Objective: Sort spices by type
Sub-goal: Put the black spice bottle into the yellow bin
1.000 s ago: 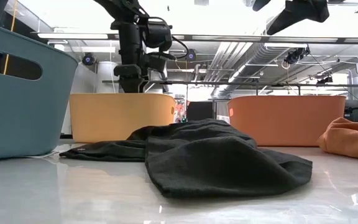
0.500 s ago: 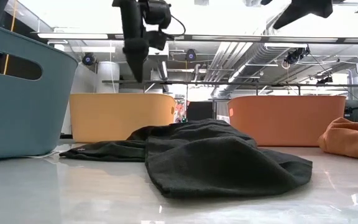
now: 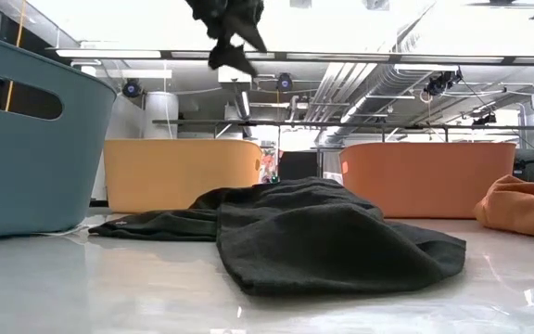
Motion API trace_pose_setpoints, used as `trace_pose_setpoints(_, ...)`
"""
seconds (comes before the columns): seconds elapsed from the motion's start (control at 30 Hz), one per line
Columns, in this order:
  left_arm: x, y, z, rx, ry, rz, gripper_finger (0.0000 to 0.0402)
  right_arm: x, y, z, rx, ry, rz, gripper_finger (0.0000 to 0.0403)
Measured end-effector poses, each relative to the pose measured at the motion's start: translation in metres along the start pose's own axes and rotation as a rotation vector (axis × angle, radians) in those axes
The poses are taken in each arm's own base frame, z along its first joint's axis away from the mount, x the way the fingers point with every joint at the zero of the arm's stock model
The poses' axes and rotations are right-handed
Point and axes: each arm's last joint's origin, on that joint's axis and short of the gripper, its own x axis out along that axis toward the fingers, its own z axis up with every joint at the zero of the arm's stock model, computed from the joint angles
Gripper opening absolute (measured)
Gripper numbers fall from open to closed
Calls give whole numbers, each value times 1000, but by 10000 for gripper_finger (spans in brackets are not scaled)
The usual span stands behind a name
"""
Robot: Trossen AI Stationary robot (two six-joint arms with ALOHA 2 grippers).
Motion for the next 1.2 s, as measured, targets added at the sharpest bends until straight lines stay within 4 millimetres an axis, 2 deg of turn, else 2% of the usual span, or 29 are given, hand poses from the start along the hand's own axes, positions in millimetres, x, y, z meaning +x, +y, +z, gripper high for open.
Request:
trace_pose_setpoints(0.1,-10,-14,6,36,-99,-35,265,1,-5,-24,78,64,-17,276)
trace_pose_setpoints(0.2,-20,-25,13,70,-198,-64,265,1,-8,-44,155,119,-44,245)
trace_pose_setpoints(0.3,-28,-31,18,91,-275,-81,265,6,-10,-62,197,199,-100,170)
trace_pose_setpoints(0.4,-35,-33,21,96,-328,-90,265,14,-8,-76,182,264,-149,53)
trace_pose_setpoints(0.47,-38,-34,23,99,-356,-94,265,20,-5,-81,171,271,-150,17)
trace_pose_setpoints(0.8,-40,-35,26,81,-385,-101,265,38,5,-78,160,279,-170,2)
trace_pose_setpoints(1.2,-39,-40,24,90,-374,-112,265,43,3,-80,148,298,-226,1)
